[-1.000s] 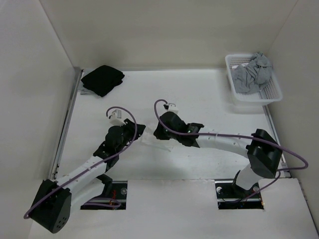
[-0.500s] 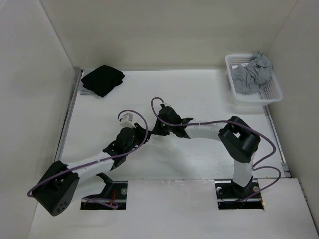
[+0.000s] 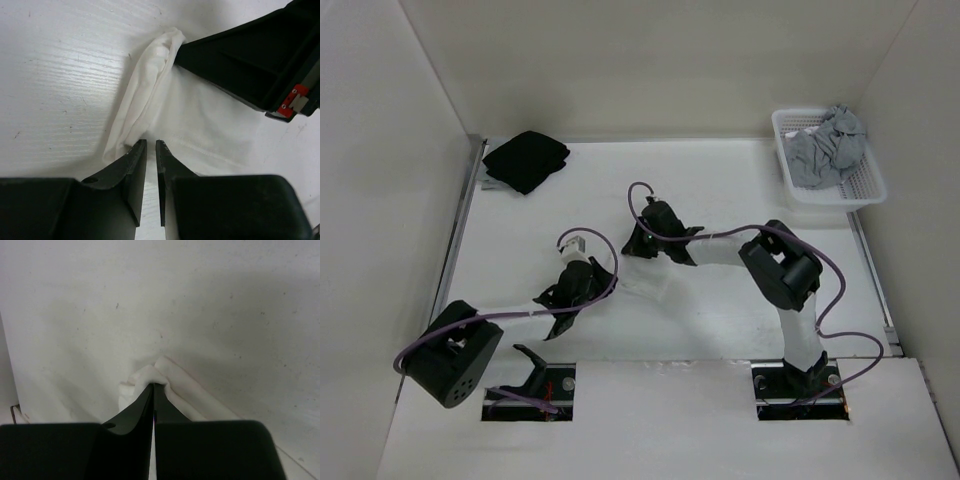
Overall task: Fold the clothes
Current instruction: Fold the tank top
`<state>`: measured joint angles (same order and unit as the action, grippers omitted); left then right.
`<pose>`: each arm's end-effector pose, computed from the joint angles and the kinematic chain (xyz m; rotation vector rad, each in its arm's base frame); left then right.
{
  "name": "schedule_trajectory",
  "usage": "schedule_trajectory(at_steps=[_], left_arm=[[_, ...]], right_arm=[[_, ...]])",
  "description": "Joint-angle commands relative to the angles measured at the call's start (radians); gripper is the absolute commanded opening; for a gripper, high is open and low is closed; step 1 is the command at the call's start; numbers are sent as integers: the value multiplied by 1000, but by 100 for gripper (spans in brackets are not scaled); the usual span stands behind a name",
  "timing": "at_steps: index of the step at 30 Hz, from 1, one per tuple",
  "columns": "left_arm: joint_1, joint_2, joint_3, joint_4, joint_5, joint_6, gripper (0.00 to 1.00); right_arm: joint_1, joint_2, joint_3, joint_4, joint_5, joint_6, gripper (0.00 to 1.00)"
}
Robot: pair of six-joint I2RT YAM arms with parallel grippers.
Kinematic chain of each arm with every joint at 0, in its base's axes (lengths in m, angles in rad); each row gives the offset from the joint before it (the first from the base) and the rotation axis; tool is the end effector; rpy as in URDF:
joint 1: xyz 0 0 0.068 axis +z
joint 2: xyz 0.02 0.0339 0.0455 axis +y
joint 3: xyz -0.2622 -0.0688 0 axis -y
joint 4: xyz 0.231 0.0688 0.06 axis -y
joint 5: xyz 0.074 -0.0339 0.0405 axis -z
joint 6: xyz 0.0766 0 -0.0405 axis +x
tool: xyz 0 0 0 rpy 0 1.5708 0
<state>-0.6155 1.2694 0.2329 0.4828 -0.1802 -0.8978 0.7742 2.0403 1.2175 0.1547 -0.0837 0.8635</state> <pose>0.2026 -0.1265 0.1171 -0.4180 2.1566 -0.6955 0.3228 0.3246 0.1257 0.0590 2.4225 0.9270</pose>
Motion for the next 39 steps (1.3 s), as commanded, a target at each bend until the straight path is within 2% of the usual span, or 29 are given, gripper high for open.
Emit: schedule_trajectory(at_steps=[1,5,8,12,16,22,27,30,33,37,39], left_arm=[[9,-50,-27,31,-4,-16,13],[-6,-155,-30,-27,-5,-32,14],[-10,-226,-18,-81,-10,-27,15],[4,-284,8,-136,-4,-12,15],[13,-308,34,-159,-1,10,15],[46,-315,69,-177,7,43,18],[85,-326,98,-217,22,74,24],[119,-366,103,-260,25,89,29],[139,-409,111,-311,16,108,34],[176,-430,123,-383,12,135,37],[190,-433,125,-407,12,140,39]], right_arm=[[-11,14,63,75,7,11,5],[-26,3,83,85,25,16,5],[-26,-63,42,114,30,8,5],[-23,-214,-106,149,16,-9,12],[-16,-321,-295,204,13,6,14],[-28,-309,-432,305,-19,20,9],[-91,-218,-428,403,-82,54,8],[-102,-218,-424,457,-125,69,9],[-97,-281,-435,471,-145,62,16],[-97,-435,-492,462,-143,49,37],[-103,-523,-529,450,-143,40,43]])
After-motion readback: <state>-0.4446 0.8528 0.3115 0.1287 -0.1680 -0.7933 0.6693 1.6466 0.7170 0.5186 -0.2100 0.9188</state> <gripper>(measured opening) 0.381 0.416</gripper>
